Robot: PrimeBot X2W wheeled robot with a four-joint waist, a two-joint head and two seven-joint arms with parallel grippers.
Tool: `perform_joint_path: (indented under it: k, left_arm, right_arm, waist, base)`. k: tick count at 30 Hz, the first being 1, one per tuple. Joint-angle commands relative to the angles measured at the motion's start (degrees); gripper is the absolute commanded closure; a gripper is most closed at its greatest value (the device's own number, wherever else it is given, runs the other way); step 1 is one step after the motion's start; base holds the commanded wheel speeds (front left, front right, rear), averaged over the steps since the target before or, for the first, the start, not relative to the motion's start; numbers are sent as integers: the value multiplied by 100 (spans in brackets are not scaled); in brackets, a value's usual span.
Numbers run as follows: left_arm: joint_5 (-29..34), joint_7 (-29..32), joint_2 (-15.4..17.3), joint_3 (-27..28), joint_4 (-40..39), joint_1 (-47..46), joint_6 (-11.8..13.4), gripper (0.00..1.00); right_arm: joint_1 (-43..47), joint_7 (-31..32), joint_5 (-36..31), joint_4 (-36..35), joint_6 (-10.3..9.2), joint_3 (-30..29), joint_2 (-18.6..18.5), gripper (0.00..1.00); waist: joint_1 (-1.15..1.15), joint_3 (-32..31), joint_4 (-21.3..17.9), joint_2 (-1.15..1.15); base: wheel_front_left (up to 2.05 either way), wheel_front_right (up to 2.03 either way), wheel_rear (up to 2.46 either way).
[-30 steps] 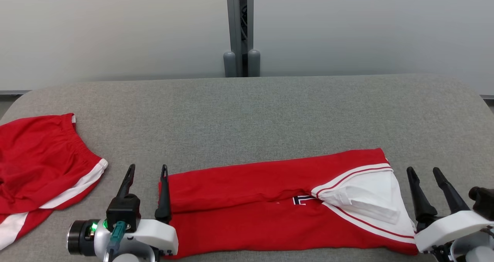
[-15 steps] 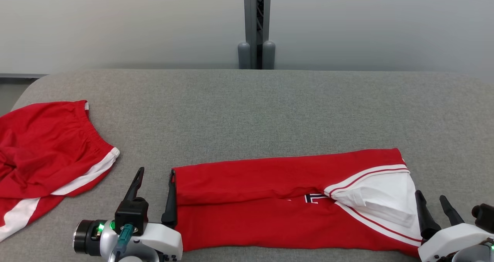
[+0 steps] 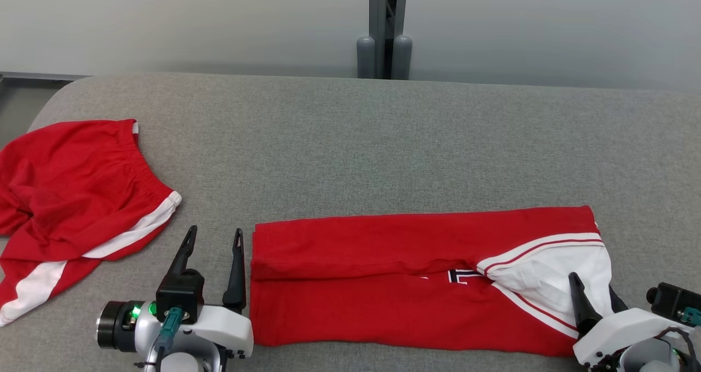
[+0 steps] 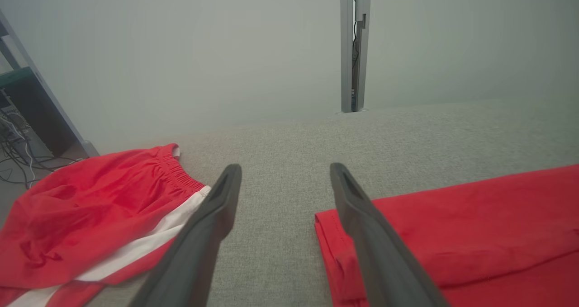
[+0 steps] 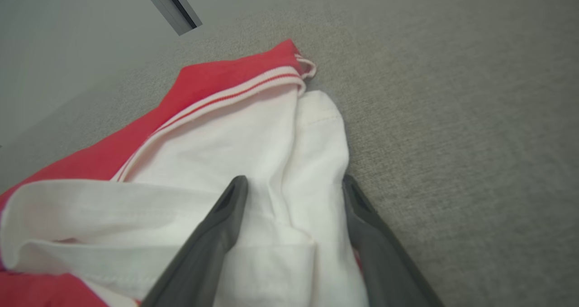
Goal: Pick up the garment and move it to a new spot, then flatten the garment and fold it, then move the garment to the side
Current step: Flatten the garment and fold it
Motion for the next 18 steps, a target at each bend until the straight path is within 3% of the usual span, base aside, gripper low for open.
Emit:
perform_joint_path:
  k: [1, 9, 10, 11, 12, 13, 18]
  left_arm:
    - [22, -24, 23, 24, -32, -129, -28, 0]
    - [52, -24, 14, 51, -27, -127, -27, 0]
    - [51, -24, 12, 49, -23, -131, -28, 0]
    - [50, -23, 12, 46, -20, -137, -27, 0]
    - [50, -24, 11, 43, -16, -142, -25, 0]
    - [50, -24, 10, 39, -9, -148, -23, 0]
    - [43, -24, 6, 32, 13, -165, -12, 0]
  right_arm:
    - [20, 35, 41, 54, 3, 82, 39, 0]
    - [-123, 44, 522, 86, 8, 666, 55, 0]
    - [-126, 42, 572, 81, 9, 731, 38, 7]
    - [-137, 41, 619, 81, 8, 783, 22, 47]
    - [-149, 41, 659, 84, 8, 842, 5, 78]
    - [-168, 40, 684, 95, 8, 900, -19, 100]
    - [-265, 26, 777, 163, 7, 1047, -171, 100]
  waist:
    - [0, 8, 5, 0]
    - [0, 47, 18, 0]
    - [0, 51, 19, 0]
    - [0, 53, 19, 0]
    - [0, 56, 18, 0]
    - [0, 57, 18, 0]
    - [0, 46, 14, 0]
  base:
    - [0, 0, 0]
    - [0, 0, 0]
    - [0, 0, 0]
    - [0, 0, 0]
    - [0, 0, 0]
    - [0, 0, 0]
    - [0, 0, 0]
